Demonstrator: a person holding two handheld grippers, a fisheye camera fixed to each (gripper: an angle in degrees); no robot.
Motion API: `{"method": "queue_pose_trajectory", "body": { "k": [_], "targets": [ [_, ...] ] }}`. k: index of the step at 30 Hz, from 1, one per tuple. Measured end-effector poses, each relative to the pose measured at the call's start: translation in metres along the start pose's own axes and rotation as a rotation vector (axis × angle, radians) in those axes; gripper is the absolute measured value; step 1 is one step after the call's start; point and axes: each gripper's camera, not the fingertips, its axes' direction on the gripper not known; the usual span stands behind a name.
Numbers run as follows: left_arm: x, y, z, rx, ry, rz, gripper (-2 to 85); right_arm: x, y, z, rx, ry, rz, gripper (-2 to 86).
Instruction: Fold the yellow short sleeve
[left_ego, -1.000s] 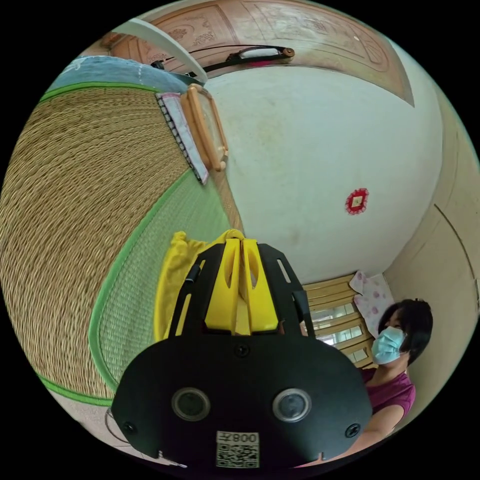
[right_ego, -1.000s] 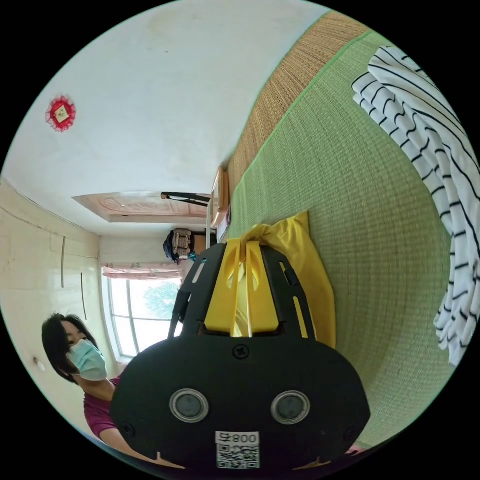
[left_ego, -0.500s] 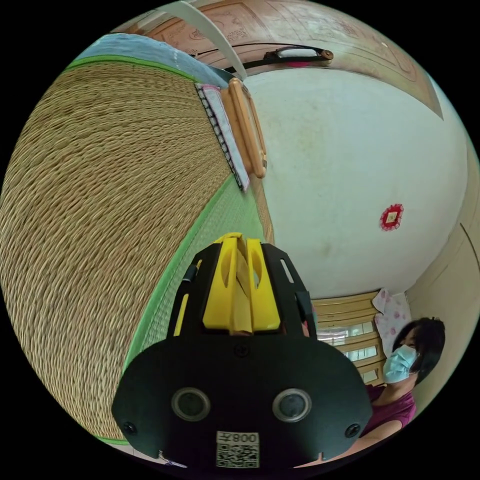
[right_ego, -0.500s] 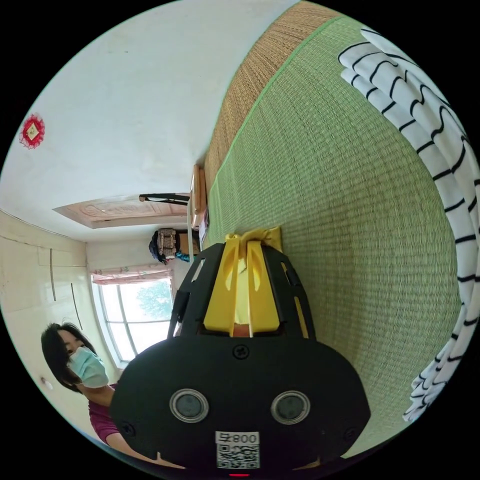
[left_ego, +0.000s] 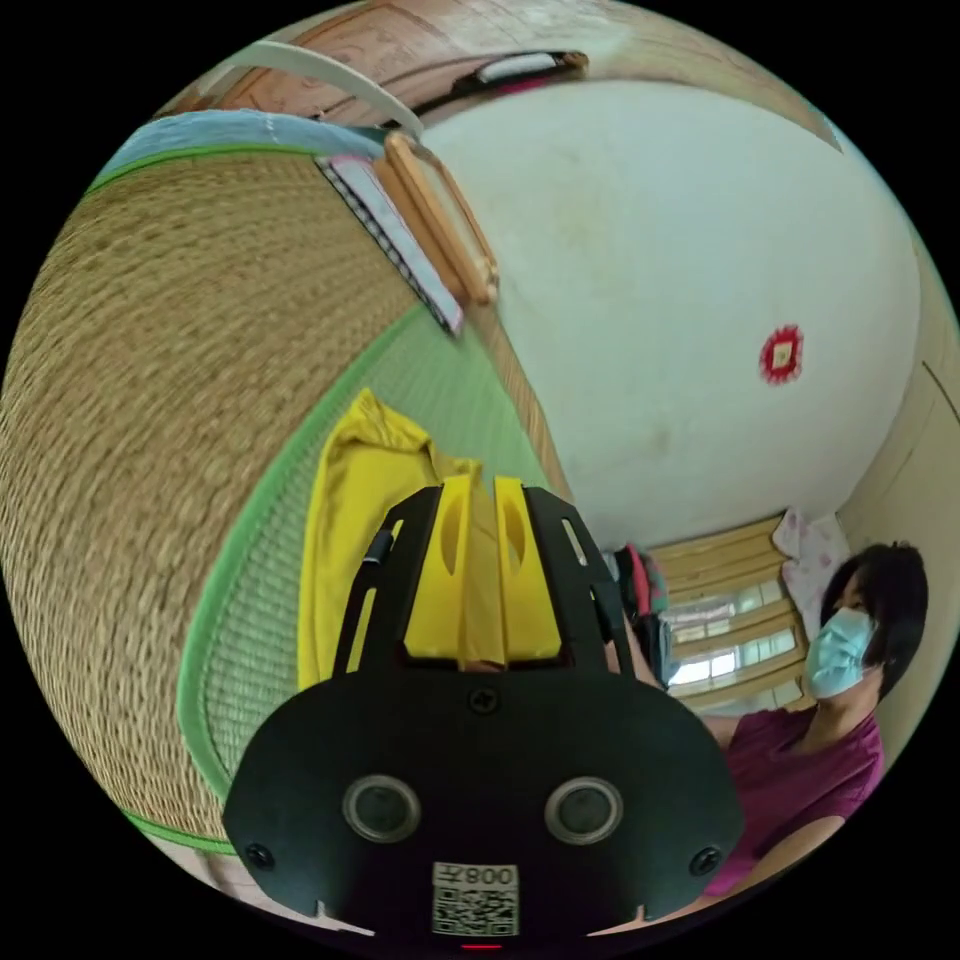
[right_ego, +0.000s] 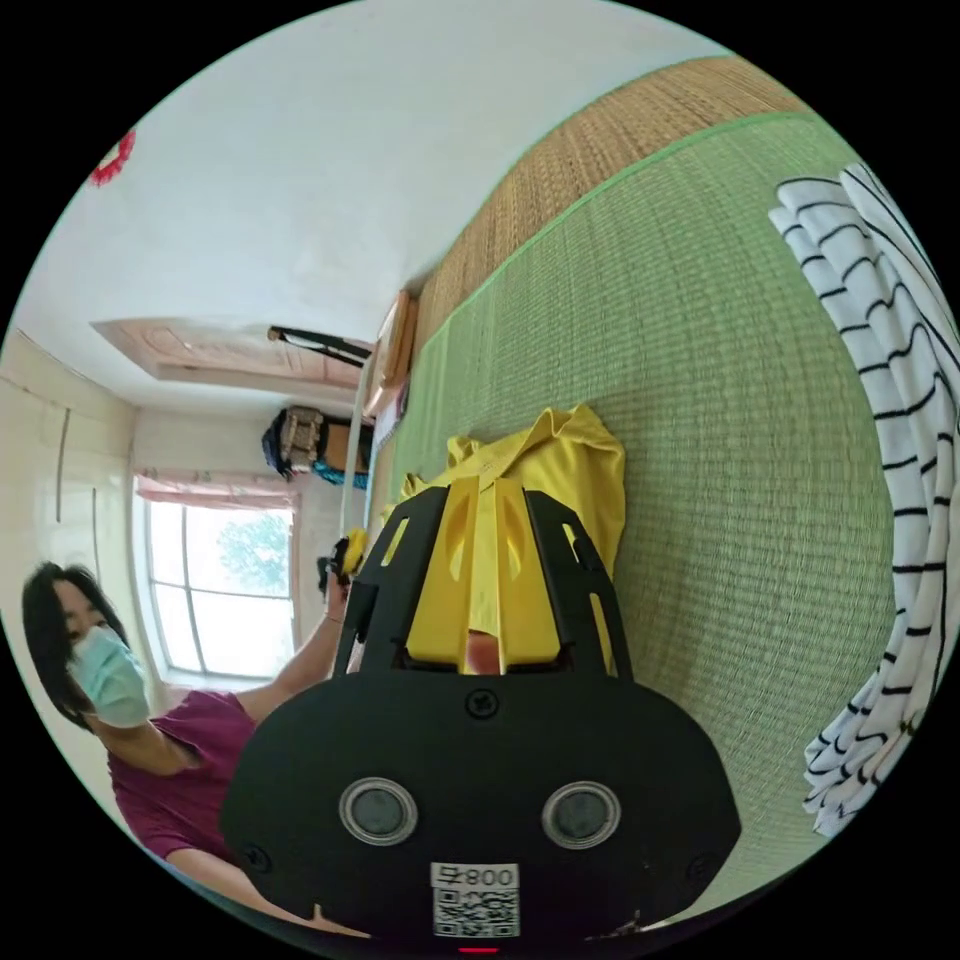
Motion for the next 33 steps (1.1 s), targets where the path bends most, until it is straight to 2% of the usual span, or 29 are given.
{"method": "queue_pose_trajectory", "body": {
  "k": [5, 10, 18, 22, 29, 33],
  "targets": [
    [-0.01, 0.023, 0.073, -0.178, -0.098, 0.081, 2.2, -0.035, -0.026, 0.026, -0.058, 0.171, -0.046, 0.6],
    [-0.02, 0.031, 0.119, -0.271, -0.234, 0.123, 0.8, -0.053, -0.049, 0.045, -0.094, 0.182, -0.048, 0.3],
    [-0.042, 0.036, 0.15, -0.268, -0.295, 0.141, 0.4, -0.08, -0.077, 0.054, -0.086, 0.167, -0.062, 0.2],
    [-0.047, 0.046, 0.149, -0.23, -0.258, 0.16, 0.3, -0.093, -0.087, 0.05, -0.075, 0.155, -0.079, 0.2],
    [-0.057, 0.091, 0.181, -0.381, -0.275, 0.213, 0.4, -0.105, -0.088, 0.046, -0.079, 0.13, -0.109, 0.2],
    [-0.056, 0.087, 0.188, -0.351, -0.299, 0.221, 0.3, -0.111, -0.095, 0.042, -0.055, 0.09, -0.106, 0.2]
  ]
}}
